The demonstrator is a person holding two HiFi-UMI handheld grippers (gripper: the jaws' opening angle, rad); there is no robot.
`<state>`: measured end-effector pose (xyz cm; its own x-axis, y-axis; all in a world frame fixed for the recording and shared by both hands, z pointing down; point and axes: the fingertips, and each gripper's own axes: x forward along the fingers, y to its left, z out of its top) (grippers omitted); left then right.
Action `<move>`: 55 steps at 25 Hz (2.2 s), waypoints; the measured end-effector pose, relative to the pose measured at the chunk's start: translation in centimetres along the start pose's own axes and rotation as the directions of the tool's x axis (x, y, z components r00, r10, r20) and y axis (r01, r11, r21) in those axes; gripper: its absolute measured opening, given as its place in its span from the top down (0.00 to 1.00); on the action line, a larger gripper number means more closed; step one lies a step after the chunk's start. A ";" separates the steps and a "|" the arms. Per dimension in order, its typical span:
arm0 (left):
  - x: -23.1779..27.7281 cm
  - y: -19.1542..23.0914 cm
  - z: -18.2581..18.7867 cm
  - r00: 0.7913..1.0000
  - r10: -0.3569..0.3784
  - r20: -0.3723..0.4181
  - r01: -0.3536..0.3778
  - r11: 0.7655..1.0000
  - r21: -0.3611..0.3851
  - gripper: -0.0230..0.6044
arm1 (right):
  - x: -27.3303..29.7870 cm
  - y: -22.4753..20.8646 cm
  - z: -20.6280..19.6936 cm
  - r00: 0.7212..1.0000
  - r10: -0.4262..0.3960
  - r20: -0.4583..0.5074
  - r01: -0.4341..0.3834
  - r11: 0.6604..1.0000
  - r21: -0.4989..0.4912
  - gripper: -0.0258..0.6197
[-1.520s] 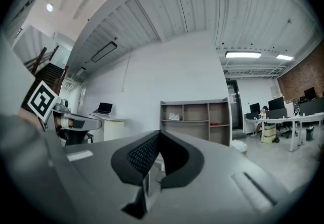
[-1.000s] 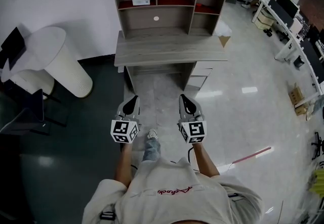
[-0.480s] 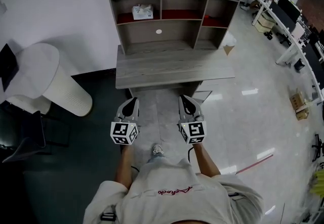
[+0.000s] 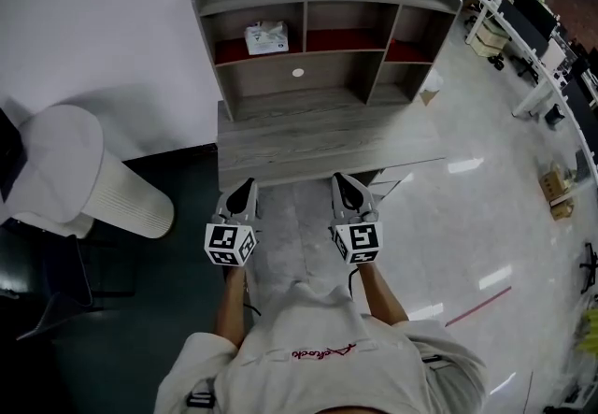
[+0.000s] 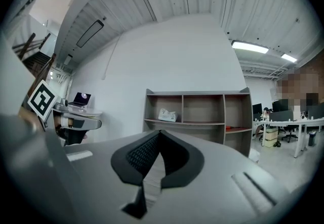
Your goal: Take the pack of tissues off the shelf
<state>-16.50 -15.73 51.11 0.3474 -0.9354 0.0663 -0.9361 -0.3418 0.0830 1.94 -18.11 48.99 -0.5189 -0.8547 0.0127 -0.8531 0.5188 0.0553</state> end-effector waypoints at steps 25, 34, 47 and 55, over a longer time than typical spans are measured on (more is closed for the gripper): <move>9.4 5.3 -0.1 1.000 -0.022 -0.005 0.022 1.000 -0.005 0.96 | 9.6 -3.5 -1.1 1.000 -0.024 -0.001 0.024 1.000 0.002 0.95; 17.4 10.1 2.0 1.000 0.014 -0.009 -0.014 1.000 0.008 0.96 | 19.2 -6.4 -0.5 0.999 0.031 0.010 -0.032 0.999 0.013 0.95; 30.2 17.3 6.3 0.997 0.073 0.016 -0.074 0.997 0.037 0.96 | 33.4 -10.9 0.4 0.992 0.120 0.029 -0.120 0.992 0.026 0.95; 35.0 21.3 8.9 0.990 0.132 0.041 -0.133 0.990 0.046 0.93 | 37.6 -11.2 -1.0 0.983 0.185 0.014 -0.186 0.981 0.049 0.95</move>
<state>-24.81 -56.57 46.39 0.2186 -0.9752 0.0354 -0.9756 -0.2177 0.0274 -8.00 -56.08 49.84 -0.6687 -0.7435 0.0092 -0.7435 0.6687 0.0031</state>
